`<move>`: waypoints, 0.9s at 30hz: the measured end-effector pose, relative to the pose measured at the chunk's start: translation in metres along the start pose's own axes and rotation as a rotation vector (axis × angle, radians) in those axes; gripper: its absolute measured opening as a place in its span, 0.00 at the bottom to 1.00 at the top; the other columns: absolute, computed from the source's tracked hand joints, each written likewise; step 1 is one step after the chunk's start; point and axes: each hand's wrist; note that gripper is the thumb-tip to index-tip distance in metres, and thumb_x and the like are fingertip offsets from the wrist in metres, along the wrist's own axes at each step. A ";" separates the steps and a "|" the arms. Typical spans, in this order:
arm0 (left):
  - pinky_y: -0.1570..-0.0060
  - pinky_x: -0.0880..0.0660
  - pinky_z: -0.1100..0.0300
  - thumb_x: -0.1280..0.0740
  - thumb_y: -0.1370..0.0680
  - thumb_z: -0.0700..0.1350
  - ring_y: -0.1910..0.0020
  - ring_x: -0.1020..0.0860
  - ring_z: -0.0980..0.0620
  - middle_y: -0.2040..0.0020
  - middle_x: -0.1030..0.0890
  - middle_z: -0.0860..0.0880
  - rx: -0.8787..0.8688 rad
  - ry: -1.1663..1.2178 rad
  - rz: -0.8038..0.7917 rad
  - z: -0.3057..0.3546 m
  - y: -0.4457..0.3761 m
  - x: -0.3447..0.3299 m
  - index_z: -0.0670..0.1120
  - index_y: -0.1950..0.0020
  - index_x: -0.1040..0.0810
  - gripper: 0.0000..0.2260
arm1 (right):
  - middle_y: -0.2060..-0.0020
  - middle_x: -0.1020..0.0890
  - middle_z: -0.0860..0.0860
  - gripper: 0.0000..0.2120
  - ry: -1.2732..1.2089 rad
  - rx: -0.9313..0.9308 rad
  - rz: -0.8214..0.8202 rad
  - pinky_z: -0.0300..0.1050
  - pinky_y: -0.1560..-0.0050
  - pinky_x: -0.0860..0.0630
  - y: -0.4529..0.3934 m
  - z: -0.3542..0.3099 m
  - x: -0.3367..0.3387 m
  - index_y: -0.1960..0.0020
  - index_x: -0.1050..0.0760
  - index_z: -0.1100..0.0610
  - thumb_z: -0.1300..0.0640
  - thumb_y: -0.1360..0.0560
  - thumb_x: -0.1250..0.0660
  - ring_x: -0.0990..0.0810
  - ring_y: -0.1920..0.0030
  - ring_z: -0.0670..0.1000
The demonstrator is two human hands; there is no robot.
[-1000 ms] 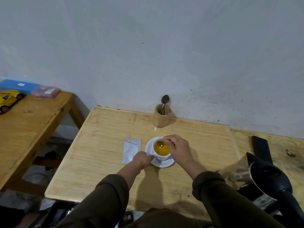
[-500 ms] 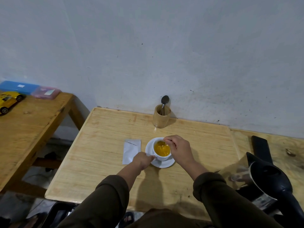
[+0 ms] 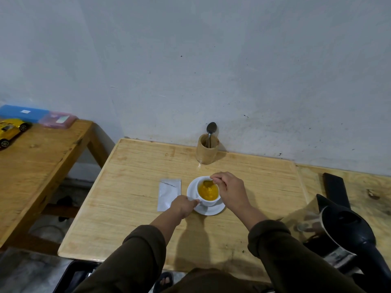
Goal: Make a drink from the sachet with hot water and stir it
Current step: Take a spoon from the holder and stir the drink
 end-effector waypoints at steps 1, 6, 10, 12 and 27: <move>0.38 0.27 0.51 0.35 0.22 0.53 0.38 0.24 0.42 0.37 0.22 0.40 0.000 -0.005 -0.001 0.000 0.000 0.000 0.37 0.36 0.25 0.23 | 0.51 0.16 0.55 0.09 -0.017 0.003 -0.012 0.29 0.53 0.31 0.001 0.000 0.000 0.48 0.19 0.60 0.61 0.23 0.37 0.21 0.51 0.48; 0.39 0.26 0.52 0.35 0.22 0.53 0.38 0.24 0.42 0.36 0.22 0.40 0.007 -0.018 0.002 -0.001 -0.001 0.000 0.37 0.34 0.26 0.24 | 0.60 0.15 0.56 0.07 -0.122 -0.072 -0.053 0.39 0.53 0.24 0.001 0.000 0.001 0.53 0.21 0.60 0.61 0.23 0.38 0.16 0.58 0.50; 0.39 0.27 0.52 0.35 0.22 0.53 0.37 0.25 0.42 0.35 0.24 0.40 0.011 -0.016 0.003 0.000 -0.001 0.000 0.36 0.32 0.29 0.26 | 0.58 0.17 0.56 0.08 -0.025 -0.086 -0.038 0.45 0.53 0.23 -0.004 0.000 0.002 0.53 0.22 0.59 0.60 0.22 0.39 0.18 0.57 0.53; 0.39 0.26 0.52 0.35 0.22 0.54 0.37 0.24 0.42 0.36 0.23 0.40 0.011 -0.023 -0.003 -0.001 -0.001 0.000 0.37 0.33 0.27 0.25 | 0.54 0.18 0.56 0.09 0.032 -0.071 -0.015 0.42 0.53 0.26 -0.005 0.001 0.001 0.51 0.21 0.60 0.60 0.22 0.40 0.20 0.54 0.53; 0.40 0.26 0.52 0.35 0.22 0.54 0.38 0.24 0.43 0.37 0.22 0.40 0.007 -0.041 -0.022 -0.002 -0.004 0.002 0.38 0.34 0.25 0.24 | 0.57 0.18 0.56 0.09 -0.012 -0.152 -0.010 0.45 0.52 0.22 -0.004 -0.001 0.002 0.53 0.22 0.59 0.61 0.22 0.41 0.19 0.56 0.52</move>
Point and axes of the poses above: each hand's wrist, its own y-axis away from the middle knuckle, its own x-axis out of the back of the hand, z = x × y
